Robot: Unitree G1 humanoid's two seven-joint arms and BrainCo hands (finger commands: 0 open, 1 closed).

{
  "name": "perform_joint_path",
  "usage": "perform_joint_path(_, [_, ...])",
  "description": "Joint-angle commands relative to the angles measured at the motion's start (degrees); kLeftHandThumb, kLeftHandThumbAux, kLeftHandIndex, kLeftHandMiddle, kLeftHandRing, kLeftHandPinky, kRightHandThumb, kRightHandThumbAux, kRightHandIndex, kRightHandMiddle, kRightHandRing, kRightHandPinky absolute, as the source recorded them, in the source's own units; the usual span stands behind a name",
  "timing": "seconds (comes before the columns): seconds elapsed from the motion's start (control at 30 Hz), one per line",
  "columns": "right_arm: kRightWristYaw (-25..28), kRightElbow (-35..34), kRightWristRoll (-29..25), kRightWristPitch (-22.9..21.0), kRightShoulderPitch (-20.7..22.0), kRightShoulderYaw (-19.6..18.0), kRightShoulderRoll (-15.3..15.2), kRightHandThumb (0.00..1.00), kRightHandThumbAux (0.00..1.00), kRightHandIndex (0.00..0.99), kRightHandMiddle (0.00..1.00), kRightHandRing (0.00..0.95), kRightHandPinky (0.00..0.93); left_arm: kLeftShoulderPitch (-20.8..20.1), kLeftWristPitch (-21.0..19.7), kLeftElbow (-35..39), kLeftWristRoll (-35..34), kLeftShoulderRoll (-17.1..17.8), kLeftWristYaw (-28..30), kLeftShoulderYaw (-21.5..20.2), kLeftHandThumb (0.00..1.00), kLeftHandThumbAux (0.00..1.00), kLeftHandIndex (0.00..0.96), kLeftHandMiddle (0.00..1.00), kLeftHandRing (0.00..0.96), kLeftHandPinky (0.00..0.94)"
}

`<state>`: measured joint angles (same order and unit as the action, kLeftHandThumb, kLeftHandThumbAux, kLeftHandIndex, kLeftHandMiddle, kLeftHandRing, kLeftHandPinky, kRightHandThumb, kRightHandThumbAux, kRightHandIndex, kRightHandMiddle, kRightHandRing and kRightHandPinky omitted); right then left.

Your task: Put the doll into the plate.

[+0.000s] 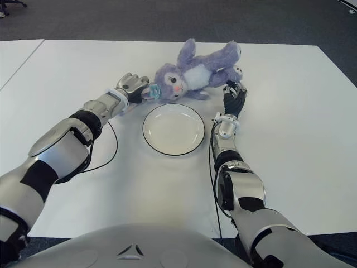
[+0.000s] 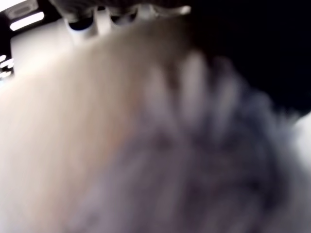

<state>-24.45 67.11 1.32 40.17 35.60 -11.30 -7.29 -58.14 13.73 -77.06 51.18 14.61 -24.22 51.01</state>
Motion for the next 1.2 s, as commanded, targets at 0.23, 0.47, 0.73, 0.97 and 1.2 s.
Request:
perform_joint_path(0.23, [0.43,8.88,1.7,0.16,-18.54,0.99,6.11,0.723,0.72,0.43,0.371,0.329,0.367,1.2,4.32,0.17,8.87,3.51,-11.27,7.36,0.301,0.738,0.695,0.841,0.841,0.854])
perform_joint_path(0.47, [0.94,8.99,1.65,-0.41,-18.36,1.01,6.1,0.722,0.72,0.429,0.381,0.341,0.367,-1.39,6.77,2.78,7.55,7.15,-11.73,5.44,0.249,0.763,0.628,0.85,0.854,0.873])
perform_joint_path(0.73, [1.49,9.09,1.27,-0.46,-18.26,0.64,6.19,0.721,0.719,0.43,0.384,0.339,0.361,-1.69,9.76,7.72,5.21,10.85,-14.87,1.78,0.258,0.761,0.616,0.855,0.86,0.87])
perform_joint_path(0.97, [1.94,9.12,1.05,-0.05,-18.31,0.38,6.24,0.721,0.72,0.429,0.388,0.35,0.382,-1.22,12.62,14.5,4.28,15.32,-16.41,-1.09,0.258,0.729,0.713,0.862,0.862,0.867])
perform_joint_path(1.2, [1.91,9.18,1.18,0.43,-18.27,0.54,6.29,0.721,0.72,0.428,0.396,0.373,0.411,-0.62,14.78,21.24,3.42,19.38,-14.75,-4.79,0.255,0.692,0.769,0.875,0.867,0.871])
